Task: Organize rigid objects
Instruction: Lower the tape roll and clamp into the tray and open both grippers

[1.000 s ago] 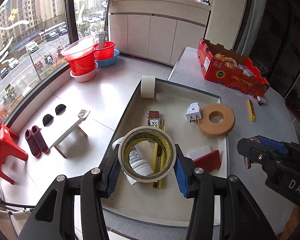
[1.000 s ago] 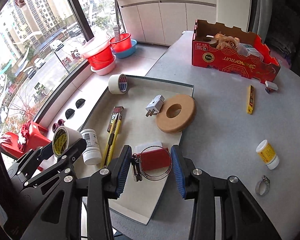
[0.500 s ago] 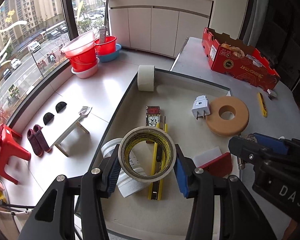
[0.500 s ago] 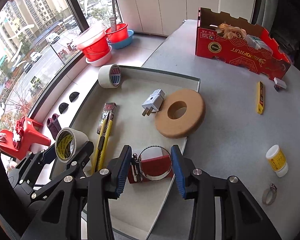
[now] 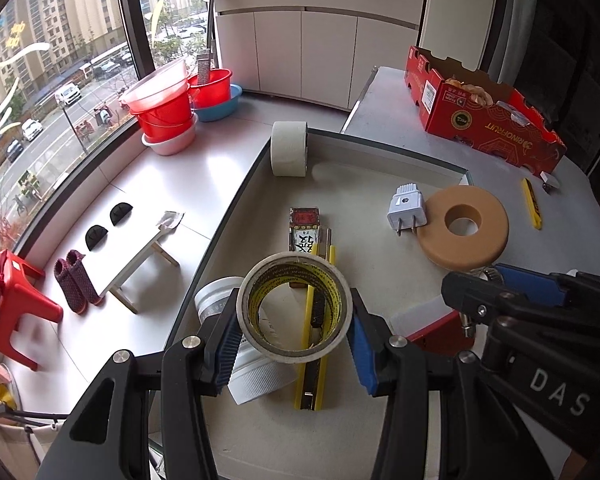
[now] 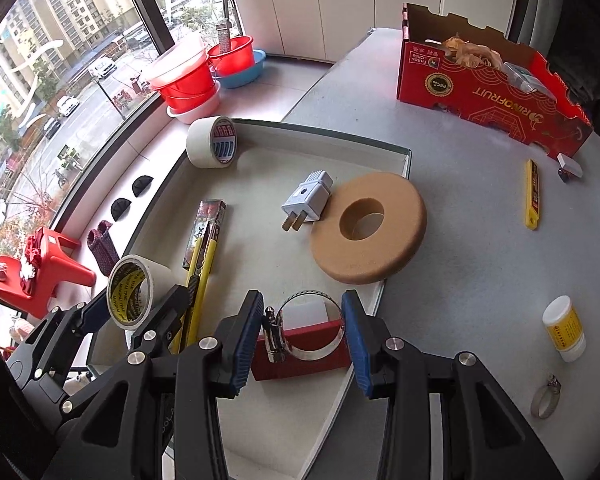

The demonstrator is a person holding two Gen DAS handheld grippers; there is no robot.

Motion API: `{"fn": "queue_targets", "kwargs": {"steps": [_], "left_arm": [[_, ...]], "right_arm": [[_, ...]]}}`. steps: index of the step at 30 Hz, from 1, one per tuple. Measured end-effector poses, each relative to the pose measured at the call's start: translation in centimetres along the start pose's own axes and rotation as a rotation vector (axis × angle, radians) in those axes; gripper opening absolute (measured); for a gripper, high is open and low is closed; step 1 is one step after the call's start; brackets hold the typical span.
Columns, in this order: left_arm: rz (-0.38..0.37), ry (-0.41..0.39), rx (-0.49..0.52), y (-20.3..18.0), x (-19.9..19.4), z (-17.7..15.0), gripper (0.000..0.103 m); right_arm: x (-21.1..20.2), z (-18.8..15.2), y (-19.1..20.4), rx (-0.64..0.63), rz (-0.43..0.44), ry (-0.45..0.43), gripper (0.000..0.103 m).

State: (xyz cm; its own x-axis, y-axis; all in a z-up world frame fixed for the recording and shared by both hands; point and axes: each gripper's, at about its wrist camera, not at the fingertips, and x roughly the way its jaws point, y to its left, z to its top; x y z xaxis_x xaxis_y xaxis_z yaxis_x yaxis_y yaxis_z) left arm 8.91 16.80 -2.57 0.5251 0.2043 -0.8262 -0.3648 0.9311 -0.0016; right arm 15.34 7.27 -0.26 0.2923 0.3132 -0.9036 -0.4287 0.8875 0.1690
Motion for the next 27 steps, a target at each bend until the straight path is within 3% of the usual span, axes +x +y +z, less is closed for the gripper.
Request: {"fn": "queue_targets", "kwargs": {"steps": [7,10,11,13,15,18,20,21,24,27], "left_arm": [[-0.002,-0.021,0.028,-0.5,0.2,-0.1,0.053],[-0.017,-0.036,0.036,-0.7,0.3,-0.4,0.087],[-0.021,-0.047,0.030,-0.7,0.2,-0.5,0.087],[-0.034,-0.044,0.023,-0.5,0.1,-0.6,0.088],[-0.035,-0.030,0.019,-0.5,0.2,-0.7,0.090],[-0.016,-0.017,0.015,-0.3,0.0,-0.9,0.092],[-0.007,-0.017,0.001,0.0,-0.3,-1.1,0.103],[-0.003,-0.027,-0.008,0.2,-0.6,-1.3,0.103],[0.010,-0.029,-0.018,0.6,-1.4,-1.7,0.103],[0.028,-0.023,-0.037,1.2,-2.1,-2.4,0.103]], "right_arm": [[1.3,0.3,-0.3,0.023,0.008,0.027,0.042],[1.6,0.4,-0.4,0.017,0.003,0.032,0.042],[1.6,0.4,-0.4,0.015,0.006,0.033,0.044],[1.5,0.4,-0.4,0.014,0.002,0.034,0.073],[1.0,0.3,-0.5,0.019,-0.024,0.006,0.084],[0.3,0.1,-0.6,0.014,-0.033,-0.004,0.084],[0.0,-0.2,-0.6,0.012,-0.023,0.004,0.084],[-0.2,-0.4,-0.6,0.013,-0.019,0.006,0.085],[-0.8,-1.3,-0.5,0.026,-0.007,-0.007,0.102],[-1.4,-2.0,-0.2,0.028,0.007,-0.020,0.102]]}}
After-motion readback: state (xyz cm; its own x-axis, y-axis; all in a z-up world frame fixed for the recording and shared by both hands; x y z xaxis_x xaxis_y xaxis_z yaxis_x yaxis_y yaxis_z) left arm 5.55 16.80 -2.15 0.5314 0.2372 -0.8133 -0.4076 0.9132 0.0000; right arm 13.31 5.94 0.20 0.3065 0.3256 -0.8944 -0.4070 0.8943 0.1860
